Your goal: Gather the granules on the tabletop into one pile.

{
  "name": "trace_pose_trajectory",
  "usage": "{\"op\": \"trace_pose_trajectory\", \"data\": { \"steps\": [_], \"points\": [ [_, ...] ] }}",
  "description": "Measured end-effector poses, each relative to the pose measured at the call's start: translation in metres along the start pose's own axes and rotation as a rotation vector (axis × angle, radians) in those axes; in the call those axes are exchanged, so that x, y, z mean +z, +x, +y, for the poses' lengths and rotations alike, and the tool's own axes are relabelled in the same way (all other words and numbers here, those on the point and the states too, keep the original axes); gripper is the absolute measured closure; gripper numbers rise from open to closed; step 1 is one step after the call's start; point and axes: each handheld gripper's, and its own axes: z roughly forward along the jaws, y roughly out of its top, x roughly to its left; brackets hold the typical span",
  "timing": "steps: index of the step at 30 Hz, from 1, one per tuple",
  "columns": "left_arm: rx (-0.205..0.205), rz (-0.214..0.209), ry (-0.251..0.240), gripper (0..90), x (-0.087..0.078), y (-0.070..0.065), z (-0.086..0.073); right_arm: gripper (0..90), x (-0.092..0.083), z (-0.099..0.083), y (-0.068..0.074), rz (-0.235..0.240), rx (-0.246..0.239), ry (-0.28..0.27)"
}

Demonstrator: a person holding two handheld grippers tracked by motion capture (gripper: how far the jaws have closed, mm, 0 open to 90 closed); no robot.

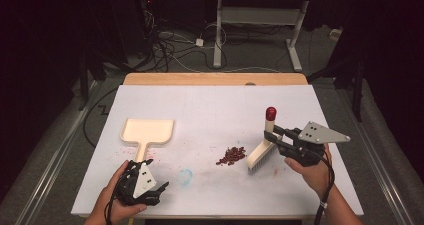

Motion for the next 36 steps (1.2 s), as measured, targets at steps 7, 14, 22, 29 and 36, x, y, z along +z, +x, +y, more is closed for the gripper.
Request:
{"op": "trace_pose_trajectory", "data": {
  "steps": [7,14,22,29,36],
  "points": [
    [0.001,-0.014,0.009,17.2,0.004,0.0,0.001,70.3,0.027,-0.005,-0.023,0.124,0.054,-0.023],
    [-0.001,-0.015,0.009,17.2,0.004,-0.001,0.0,70.2,0.061,0.001,-0.014,0.296,0.029,-0.045],
    [-0.012,-0.011,0.009,17.2,0.002,0.0,-0.003,70.2,0.07,0.012,0.006,0.358,-0.041,-0.057],
    [-0.017,-0.004,0.004,17.2,0.0,0.001,-0.004,70.2,0.042,0.015,-0.001,0.284,-0.012,-0.089],
    [-0.012,0.002,-0.003,17.2,0.0,0.001,-0.001,70.2,0.003,0.021,0.002,0.181,-0.012,-0.111]
  ]
}}
